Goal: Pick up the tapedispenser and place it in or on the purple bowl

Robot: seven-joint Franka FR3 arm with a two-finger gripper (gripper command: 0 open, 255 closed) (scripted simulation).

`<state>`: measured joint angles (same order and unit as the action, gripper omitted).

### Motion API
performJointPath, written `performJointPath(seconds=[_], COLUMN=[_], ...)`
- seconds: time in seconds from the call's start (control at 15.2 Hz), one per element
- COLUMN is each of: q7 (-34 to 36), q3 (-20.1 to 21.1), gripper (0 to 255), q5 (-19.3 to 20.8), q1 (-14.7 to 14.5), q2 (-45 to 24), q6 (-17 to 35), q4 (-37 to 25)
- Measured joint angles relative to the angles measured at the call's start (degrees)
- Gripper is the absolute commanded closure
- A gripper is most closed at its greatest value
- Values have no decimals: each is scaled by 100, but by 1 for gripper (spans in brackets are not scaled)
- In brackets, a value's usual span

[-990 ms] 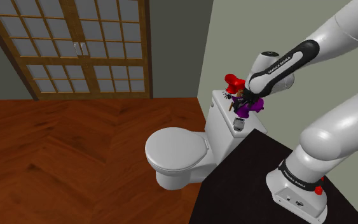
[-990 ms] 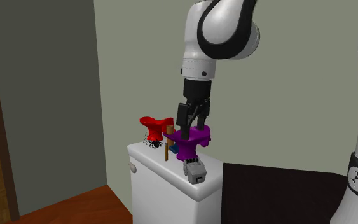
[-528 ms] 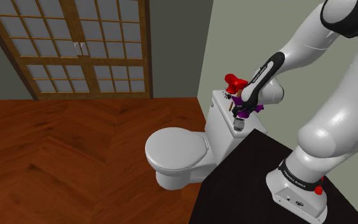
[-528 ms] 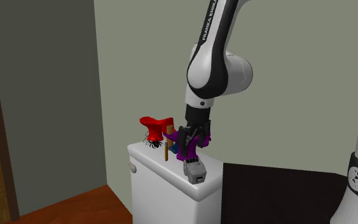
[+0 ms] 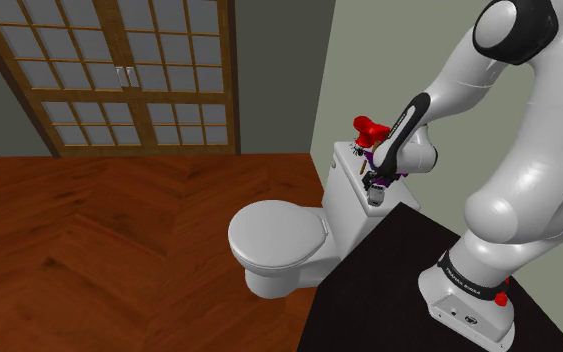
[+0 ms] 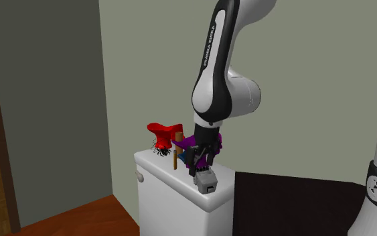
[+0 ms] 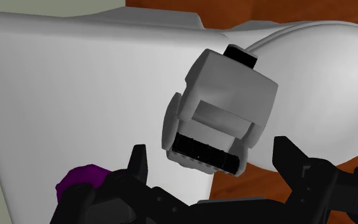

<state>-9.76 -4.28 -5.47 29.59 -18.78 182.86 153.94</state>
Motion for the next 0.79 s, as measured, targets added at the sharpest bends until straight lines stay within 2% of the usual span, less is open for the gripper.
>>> performJointPath(seconds=[0.46,0.53,0.79], q7=[-6,-6,-6], q3=[61,61,63], gripper=[0,255,255], q5=[-2,-2,-1], q1=[64,64,65], q2=[-131,-131,-129], q6=[87,87,88], q4=[-48,-48,-48])
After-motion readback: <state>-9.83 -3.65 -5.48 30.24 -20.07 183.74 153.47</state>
